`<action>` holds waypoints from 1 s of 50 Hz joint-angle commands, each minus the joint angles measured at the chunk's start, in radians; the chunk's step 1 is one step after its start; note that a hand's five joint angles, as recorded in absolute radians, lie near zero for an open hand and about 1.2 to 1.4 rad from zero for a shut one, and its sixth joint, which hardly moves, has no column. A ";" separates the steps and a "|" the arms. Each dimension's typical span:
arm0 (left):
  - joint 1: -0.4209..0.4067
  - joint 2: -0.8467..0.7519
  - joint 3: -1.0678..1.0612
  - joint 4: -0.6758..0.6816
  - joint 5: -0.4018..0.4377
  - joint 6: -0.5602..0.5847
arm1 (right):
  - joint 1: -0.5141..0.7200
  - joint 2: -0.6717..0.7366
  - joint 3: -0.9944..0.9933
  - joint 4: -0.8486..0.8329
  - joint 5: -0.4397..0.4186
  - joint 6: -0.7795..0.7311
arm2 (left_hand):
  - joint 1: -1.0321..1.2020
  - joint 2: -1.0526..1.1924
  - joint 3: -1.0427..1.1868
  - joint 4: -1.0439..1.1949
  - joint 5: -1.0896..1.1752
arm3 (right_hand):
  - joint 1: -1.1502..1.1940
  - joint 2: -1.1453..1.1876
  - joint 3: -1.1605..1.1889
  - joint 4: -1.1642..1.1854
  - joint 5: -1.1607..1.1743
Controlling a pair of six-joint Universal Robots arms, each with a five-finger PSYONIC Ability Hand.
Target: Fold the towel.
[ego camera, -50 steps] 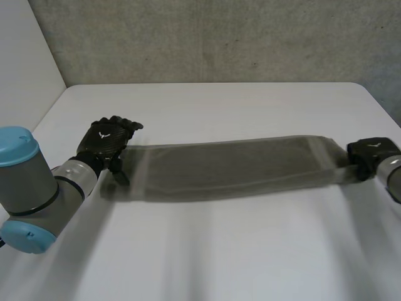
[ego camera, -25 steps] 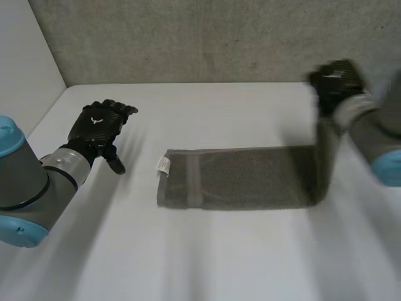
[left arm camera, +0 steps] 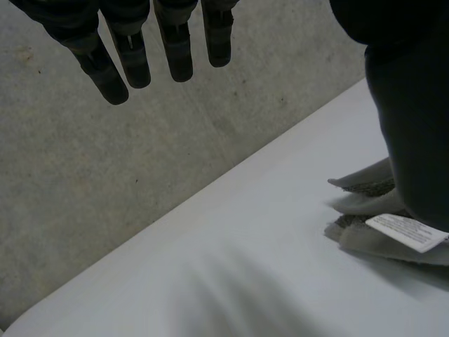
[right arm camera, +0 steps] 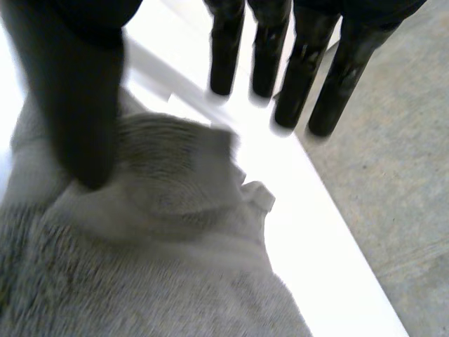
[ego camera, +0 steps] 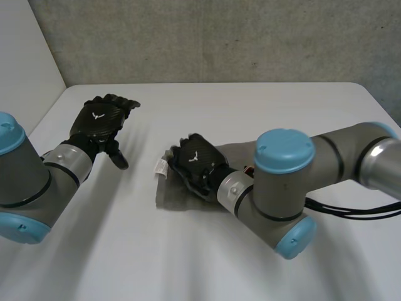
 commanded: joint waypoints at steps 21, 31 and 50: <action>-0.291 -0.178 0.176 -0.004 -0.048 0.012 | -0.336 -0.341 0.388 0.032 0.143 0.273 | -0.062 -0.061 -0.045 -0.068 -0.197 | -0.172 -0.170 -0.198 -0.196 -0.152; -0.299 -0.324 0.248 -0.026 -0.168 0.029 | -0.407 -0.304 0.463 0.041 0.135 0.275 | -0.056 -0.055 -0.039 -0.062 -0.191 | -0.063 -0.061 -0.089 -0.087 -0.043; -0.354 -0.320 0.193 -0.033 -0.255 0.132 | -0.408 -0.213 0.408 0.003 0.172 0.269 | -0.056 -0.055 -0.039 -0.062 -0.191 | 0.993 0.995 0.967 0.970 1.013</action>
